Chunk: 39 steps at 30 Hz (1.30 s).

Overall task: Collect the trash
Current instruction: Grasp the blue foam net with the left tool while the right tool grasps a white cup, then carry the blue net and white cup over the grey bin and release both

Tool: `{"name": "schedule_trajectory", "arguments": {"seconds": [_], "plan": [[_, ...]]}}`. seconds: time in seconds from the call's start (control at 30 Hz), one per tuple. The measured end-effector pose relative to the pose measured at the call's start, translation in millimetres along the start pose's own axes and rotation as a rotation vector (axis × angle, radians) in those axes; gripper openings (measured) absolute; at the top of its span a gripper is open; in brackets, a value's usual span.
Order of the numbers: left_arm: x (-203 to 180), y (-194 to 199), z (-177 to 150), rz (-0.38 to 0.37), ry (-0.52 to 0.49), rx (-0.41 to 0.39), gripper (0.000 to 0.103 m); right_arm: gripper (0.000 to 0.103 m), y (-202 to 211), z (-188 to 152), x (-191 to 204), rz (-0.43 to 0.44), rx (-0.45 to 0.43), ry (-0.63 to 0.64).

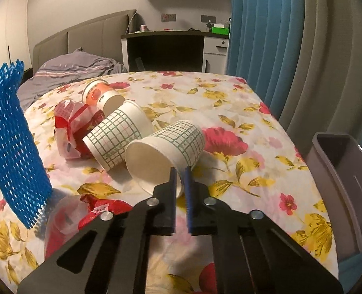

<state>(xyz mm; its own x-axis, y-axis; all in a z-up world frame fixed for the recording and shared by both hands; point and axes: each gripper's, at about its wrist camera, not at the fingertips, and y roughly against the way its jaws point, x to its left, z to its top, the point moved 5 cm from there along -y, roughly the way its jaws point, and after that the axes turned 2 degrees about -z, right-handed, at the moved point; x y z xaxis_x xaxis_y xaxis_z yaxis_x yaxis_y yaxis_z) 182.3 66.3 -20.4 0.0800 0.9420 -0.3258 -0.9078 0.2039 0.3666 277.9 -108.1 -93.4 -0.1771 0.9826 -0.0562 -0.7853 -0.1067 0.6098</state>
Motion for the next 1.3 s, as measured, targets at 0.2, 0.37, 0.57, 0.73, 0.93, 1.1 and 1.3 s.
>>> {"name": "schedule_trajectory", "arguments": {"seconds": [0.2, 0.37, 0.57, 0.73, 0.93, 1.1, 1.3], "plan": [[1.7, 6.1, 2.7, 0.009, 0.000, -0.015, 0.001, 0.004, 15.6, -0.9, -12.3, -0.016, -0.045, -0.020], [-2.0, 13.4, 6.3, 0.011, -0.007, -0.031, 0.001, 0.004, 39.1, -1.7, -25.6, -0.023, -0.096, -0.042], [-16.4, 20.7, 8.6, 0.002, -0.026, -0.043, 0.001, 0.004, 69.9, -6.8, -40.5, -0.020, -0.146, -0.061], [-33.5, 22.5, 9.0, -0.012, -0.052, -0.045, 0.001, 0.004, 92.1, -12.2, -52.1, -0.022, -0.179, -0.075], [-57.5, 23.4, 10.4, -0.031, -0.088, -0.047, 0.001, 0.004, 113.4, -16.5, -69.3, -0.034, -0.211, -0.096], [-80.2, 23.7, 13.0, -0.056, -0.121, -0.053, 0.001, 0.004, 127.1, -18.6, -83.5, -0.049, -0.235, -0.108], [-105.0, 21.3, 14.4, -0.089, -0.154, -0.054, 0.001, 0.004, 142.7, -19.8, -98.9, -0.069, -0.262, -0.124]]}}
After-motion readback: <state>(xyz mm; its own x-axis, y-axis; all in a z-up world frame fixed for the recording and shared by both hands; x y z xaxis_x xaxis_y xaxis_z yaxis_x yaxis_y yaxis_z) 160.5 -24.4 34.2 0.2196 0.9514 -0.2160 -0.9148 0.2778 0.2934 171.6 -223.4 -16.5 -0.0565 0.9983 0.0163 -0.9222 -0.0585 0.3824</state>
